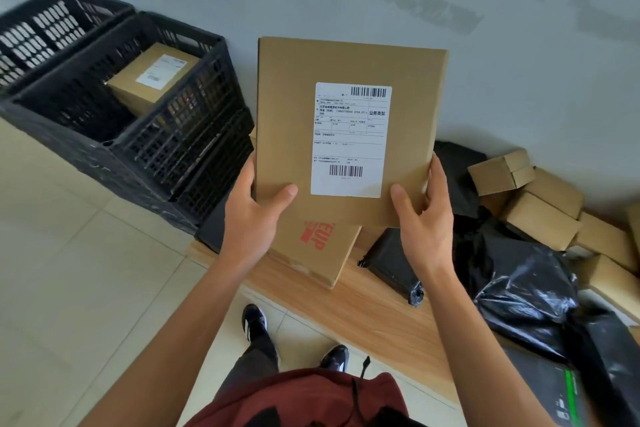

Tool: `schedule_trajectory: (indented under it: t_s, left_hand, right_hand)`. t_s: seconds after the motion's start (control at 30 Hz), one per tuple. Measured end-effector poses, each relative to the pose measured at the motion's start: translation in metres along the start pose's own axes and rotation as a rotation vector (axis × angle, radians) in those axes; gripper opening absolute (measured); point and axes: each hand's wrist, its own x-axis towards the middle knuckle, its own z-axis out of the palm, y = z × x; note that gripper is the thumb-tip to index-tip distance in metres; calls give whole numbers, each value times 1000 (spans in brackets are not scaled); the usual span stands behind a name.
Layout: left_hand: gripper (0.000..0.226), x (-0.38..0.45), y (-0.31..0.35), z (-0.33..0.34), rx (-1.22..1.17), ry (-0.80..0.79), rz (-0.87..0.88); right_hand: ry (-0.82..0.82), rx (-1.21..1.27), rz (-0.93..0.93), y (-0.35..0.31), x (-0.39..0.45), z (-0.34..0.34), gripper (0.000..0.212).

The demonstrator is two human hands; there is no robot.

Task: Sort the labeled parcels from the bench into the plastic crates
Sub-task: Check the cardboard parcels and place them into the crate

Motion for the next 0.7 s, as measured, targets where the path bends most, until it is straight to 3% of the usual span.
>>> schedule_trajectory:
  t_s: [0.33, 0.7]
  left_hand:
    - [63, 18, -28, -95, 45, 131, -90]
    - [76, 56, -84, -280, 101, 238, -203]
  right_hand:
    - [-147, 11, -31, -19, -4, 100, 60]
    - [-319, -9, 39, -51, -38, 287, 61]
